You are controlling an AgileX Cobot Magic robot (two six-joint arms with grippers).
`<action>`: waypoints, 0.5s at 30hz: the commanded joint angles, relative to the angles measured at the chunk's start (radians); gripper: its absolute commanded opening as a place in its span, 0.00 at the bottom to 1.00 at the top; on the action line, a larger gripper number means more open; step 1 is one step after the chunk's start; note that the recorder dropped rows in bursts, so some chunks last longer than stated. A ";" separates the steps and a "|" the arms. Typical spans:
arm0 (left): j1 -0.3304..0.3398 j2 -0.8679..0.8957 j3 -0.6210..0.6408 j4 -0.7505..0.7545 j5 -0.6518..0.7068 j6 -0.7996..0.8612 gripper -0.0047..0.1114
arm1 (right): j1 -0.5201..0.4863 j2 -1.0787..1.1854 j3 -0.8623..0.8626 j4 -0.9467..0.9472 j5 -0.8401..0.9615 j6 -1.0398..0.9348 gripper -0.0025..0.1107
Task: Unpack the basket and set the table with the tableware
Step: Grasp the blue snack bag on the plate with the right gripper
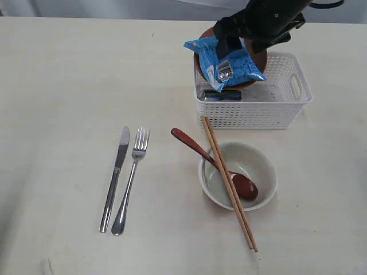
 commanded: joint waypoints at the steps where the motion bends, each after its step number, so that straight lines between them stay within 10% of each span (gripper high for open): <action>1: 0.003 -0.003 0.004 -0.003 -0.002 0.006 0.04 | 0.001 0.029 -0.003 -0.061 -0.011 0.073 0.69; 15: 0.003 -0.003 0.004 -0.003 -0.002 0.006 0.04 | 0.001 0.060 -0.003 -0.054 0.026 0.034 0.25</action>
